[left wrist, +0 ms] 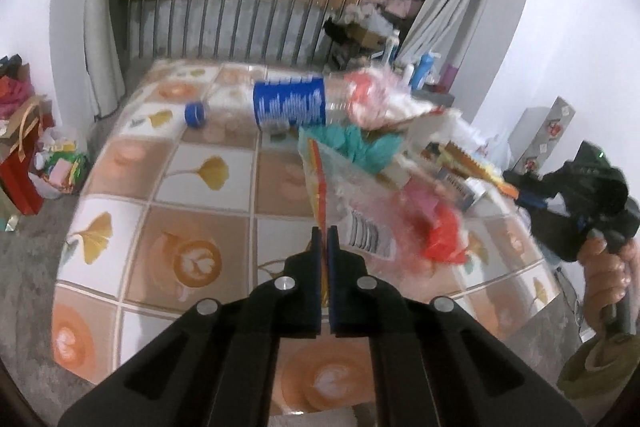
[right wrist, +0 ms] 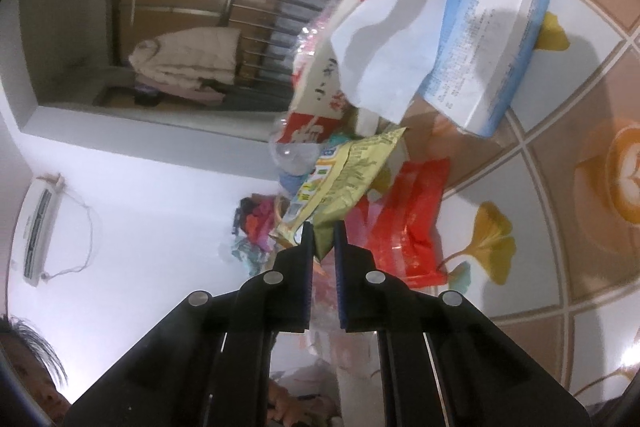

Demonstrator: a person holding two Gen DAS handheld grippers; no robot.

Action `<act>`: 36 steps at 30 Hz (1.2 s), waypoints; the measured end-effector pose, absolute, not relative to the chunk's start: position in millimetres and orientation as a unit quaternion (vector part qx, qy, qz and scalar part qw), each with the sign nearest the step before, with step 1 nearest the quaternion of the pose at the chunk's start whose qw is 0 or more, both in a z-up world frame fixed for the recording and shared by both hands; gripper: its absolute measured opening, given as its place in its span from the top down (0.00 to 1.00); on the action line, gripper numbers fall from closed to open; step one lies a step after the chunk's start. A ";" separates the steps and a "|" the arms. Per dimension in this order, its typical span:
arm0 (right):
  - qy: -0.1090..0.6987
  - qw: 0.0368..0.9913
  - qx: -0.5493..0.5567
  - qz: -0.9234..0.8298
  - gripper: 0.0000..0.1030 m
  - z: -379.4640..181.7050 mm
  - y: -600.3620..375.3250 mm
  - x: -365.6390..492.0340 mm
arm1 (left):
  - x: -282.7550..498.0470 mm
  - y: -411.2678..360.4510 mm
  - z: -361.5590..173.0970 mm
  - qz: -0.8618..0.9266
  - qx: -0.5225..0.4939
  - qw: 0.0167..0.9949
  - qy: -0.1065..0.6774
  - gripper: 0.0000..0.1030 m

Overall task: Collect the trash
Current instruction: 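Carry both bags to the blue wastebasket and open both grippers over it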

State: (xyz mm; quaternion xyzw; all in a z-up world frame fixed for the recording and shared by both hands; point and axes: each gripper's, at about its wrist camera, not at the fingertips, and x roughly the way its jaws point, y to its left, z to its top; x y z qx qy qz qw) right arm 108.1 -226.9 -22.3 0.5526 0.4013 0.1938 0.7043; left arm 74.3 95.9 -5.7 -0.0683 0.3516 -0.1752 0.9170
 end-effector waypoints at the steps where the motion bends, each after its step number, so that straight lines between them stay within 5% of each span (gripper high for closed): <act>1: 0.399 0.705 0.553 0.196 0.92 -23.1 -222.1 110.1 | 72.3 97.7 -1.2 -0.175 -0.069 0.919 0.347 0.98; 23: 0.305 0.737 0.548 0.252 0.93 27.6 -242.2 68.1 | 15.1 61.7 118.8 -0.200 -0.008 0.962 0.183 0.98; 36: 0.202 0.785 0.584 0.052 0.93 11.4 -378.3 -70.5 | 49.3 -152.7 138.6 -0.421 0.053 0.871 0.246 0.98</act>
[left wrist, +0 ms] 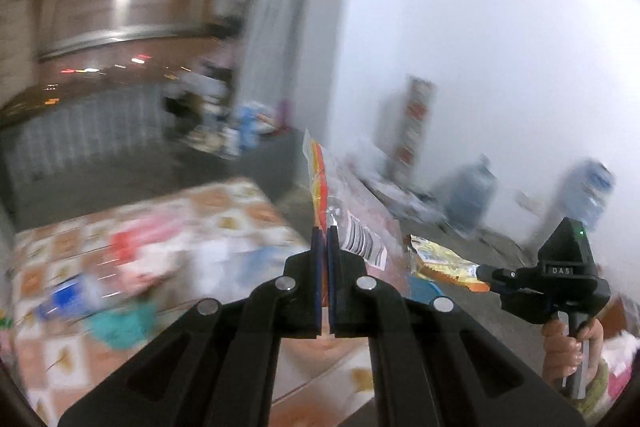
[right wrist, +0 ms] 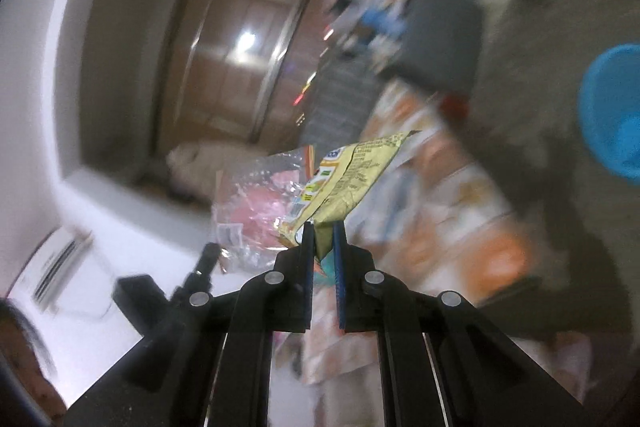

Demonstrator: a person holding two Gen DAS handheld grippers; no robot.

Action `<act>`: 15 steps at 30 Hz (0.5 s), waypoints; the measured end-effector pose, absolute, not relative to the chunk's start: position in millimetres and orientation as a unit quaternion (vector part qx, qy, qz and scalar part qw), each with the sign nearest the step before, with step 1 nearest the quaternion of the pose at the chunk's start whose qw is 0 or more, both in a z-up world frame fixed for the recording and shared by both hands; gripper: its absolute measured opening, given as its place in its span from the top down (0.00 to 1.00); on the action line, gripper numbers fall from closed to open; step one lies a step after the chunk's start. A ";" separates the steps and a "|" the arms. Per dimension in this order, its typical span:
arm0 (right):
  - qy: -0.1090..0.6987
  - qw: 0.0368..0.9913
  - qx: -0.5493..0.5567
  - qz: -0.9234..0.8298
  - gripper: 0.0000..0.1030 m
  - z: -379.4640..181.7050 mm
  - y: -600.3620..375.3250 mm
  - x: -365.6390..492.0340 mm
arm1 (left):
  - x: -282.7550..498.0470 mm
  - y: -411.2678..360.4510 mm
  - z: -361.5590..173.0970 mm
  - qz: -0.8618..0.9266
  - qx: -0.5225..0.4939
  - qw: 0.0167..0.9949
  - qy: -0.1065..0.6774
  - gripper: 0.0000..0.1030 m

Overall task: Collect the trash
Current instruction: 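Carry both bags to the blue wastebasket and open both grippers over it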

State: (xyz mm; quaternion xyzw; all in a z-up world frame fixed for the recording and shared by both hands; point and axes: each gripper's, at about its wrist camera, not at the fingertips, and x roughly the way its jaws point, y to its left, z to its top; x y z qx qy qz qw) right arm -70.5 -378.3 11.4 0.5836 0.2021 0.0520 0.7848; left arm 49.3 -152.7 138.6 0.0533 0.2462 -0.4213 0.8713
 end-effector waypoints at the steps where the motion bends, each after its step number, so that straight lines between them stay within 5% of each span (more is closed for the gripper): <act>1: 0.199 0.785 0.586 0.032 0.93 6.8 -388.4 -80.5 | 54.6 -181.7 132.2 -0.439 0.062 0.857 0.265 0.98; 15: 0.207 0.692 0.661 -0.202 0.93 -146.4 -507.0 -129.5 | 78.6 -478.5 -40.0 -0.475 0.256 0.737 0.407 0.98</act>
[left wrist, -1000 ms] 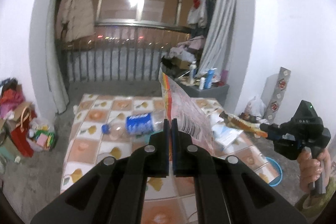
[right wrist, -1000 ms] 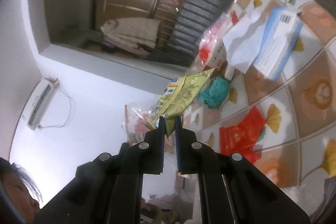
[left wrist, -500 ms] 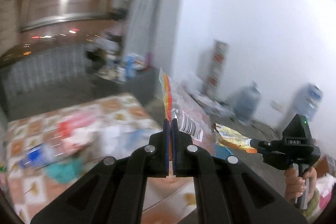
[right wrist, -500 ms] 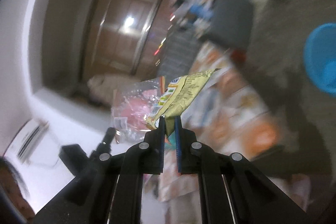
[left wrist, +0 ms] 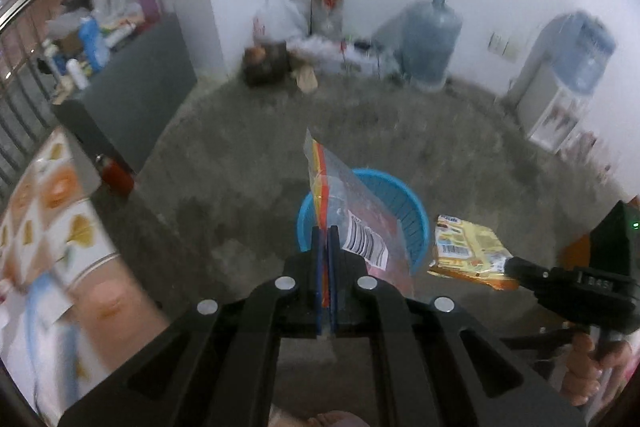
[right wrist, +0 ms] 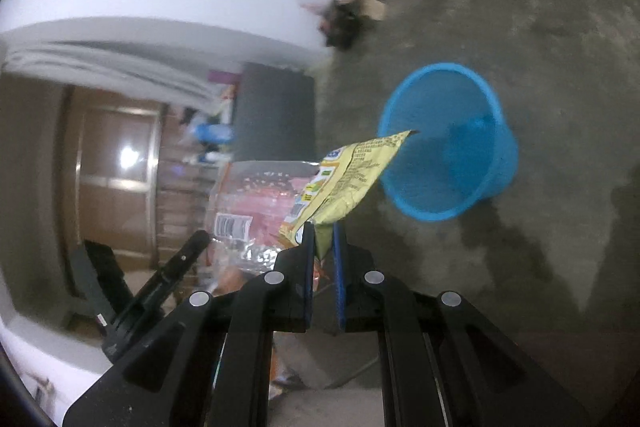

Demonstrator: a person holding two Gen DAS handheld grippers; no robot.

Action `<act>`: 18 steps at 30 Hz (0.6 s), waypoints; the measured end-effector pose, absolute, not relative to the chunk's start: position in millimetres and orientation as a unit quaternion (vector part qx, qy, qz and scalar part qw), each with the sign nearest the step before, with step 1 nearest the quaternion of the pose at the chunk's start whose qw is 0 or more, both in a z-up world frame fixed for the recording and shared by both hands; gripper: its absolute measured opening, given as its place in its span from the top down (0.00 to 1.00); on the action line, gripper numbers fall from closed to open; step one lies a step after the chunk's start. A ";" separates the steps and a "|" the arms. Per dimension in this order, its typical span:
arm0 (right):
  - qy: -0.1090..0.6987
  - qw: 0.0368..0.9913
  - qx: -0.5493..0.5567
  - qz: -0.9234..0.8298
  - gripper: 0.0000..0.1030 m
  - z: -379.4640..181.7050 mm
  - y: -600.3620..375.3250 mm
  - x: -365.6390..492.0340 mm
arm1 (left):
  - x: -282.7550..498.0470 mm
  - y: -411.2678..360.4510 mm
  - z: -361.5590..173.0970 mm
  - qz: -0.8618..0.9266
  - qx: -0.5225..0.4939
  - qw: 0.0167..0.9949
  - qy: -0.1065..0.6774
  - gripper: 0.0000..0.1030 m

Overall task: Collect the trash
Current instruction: 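Carry both bags to the blue wastebasket and open both grippers over it, then move both tools back toward the table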

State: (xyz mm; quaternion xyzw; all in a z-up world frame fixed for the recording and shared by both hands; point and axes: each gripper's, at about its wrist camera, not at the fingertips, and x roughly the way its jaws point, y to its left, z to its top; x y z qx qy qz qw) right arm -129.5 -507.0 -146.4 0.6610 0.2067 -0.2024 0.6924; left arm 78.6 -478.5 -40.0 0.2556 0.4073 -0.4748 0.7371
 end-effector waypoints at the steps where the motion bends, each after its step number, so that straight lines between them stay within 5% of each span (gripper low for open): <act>1: 0.212 0.688 0.662 -0.210 0.93 -152.5 -513.1 -128.6 | 82.1 -491.4 -52.6 -0.472 0.261 0.733 0.414 0.97; 7: 0.258 0.664 0.659 -0.242 0.89 -202.8 -549.6 -100.6 | 89.7 -545.0 -112.4 -0.450 0.305 0.721 0.430 0.93; 9: 0.285 0.648 0.663 -0.243 0.87 -228.9 -562.5 -85.6 | 90.7 -554.2 -128.6 -0.441 0.319 0.719 0.432 0.68; 11: 0.301 0.632 0.673 -0.239 0.68 -247.6 -569.6 -79.0 | 87.8 -561.1 -137.8 -0.436 0.332 0.716 0.432 0.52; 18: 0.317 0.611 0.673 -0.269 0.51 -260.6 -570.6 -88.3 | 71.7 -538.6 -115.7 -0.466 0.314 0.717 0.413 0.28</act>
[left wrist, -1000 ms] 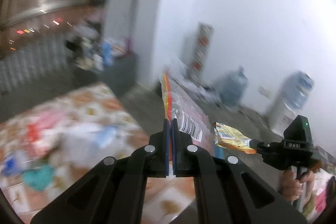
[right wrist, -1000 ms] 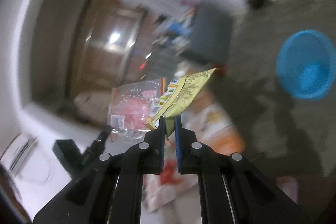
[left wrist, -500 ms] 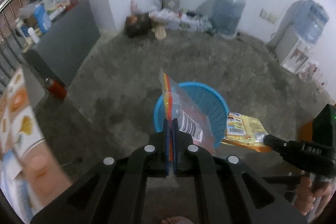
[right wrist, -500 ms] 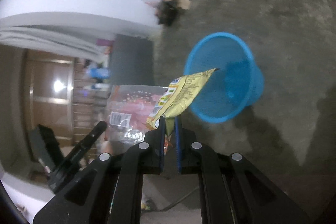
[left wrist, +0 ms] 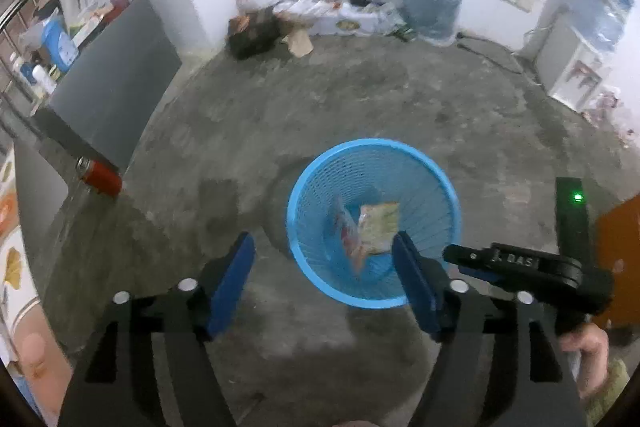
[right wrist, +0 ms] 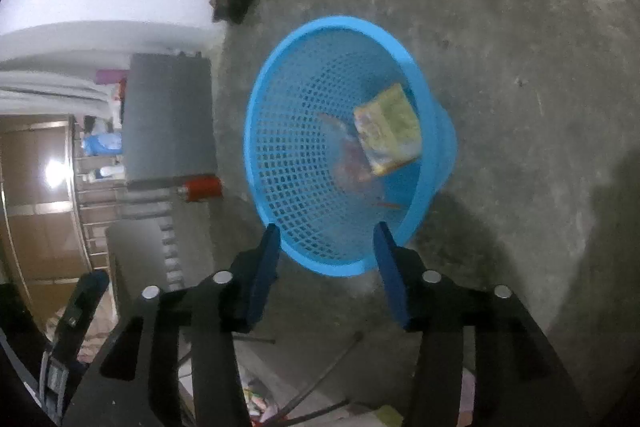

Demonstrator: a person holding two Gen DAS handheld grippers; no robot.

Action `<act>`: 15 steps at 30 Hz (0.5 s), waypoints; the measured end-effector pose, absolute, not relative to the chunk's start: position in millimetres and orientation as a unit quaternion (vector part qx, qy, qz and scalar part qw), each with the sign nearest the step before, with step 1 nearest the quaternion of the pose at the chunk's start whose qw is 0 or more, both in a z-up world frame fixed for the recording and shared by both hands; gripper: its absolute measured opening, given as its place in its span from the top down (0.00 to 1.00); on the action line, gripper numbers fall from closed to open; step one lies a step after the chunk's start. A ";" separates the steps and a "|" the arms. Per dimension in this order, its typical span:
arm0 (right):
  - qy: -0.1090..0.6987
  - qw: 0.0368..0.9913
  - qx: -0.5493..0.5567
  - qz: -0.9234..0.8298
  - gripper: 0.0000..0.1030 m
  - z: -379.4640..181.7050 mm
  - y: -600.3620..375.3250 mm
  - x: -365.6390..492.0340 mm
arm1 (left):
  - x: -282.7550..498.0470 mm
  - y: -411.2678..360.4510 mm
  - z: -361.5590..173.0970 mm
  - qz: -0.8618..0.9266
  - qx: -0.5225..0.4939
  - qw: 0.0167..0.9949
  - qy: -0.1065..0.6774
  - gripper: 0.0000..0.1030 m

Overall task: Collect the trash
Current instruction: 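Move both tools back toward the table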

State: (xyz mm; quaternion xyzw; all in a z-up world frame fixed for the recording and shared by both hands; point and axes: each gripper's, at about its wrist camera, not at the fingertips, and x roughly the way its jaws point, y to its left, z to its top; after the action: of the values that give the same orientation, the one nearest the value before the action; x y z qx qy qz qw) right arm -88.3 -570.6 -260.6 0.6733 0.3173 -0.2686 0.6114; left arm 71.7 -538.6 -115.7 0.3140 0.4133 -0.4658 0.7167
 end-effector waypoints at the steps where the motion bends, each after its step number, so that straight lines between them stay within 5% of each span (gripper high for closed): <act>1: 0.318 0.620 0.664 -0.270 0.48 -254.1 -568.9 -91.4 | 68.2 -532.5 -106.6 -0.474 0.308 0.716 0.410 0.27; 7: 0.339 0.668 0.589 -0.304 0.36 -204.3 -552.8 -109.0 | 56.6 -481.3 -38.7 -0.551 0.235 0.683 0.417 0.18; 13: 0.355 0.765 0.408 -0.349 0.07 -100.0 -500.8 -106.2 | 49.5 -379.6 42.2 -0.569 0.197 0.701 0.383 0.05; 15: 0.350 0.794 0.350 -0.353 0.07 -71.4 -476.2 -101.4 | 54.3 -335.4 63.7 -0.566 0.175 0.710 0.380 0.05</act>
State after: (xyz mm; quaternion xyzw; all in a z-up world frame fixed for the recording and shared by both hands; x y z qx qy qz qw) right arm -101.4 -476.2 -71.4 0.3496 0.3503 -0.3535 0.7938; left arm 54.3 -335.4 63.7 0.1751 0.3803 -0.5664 0.7099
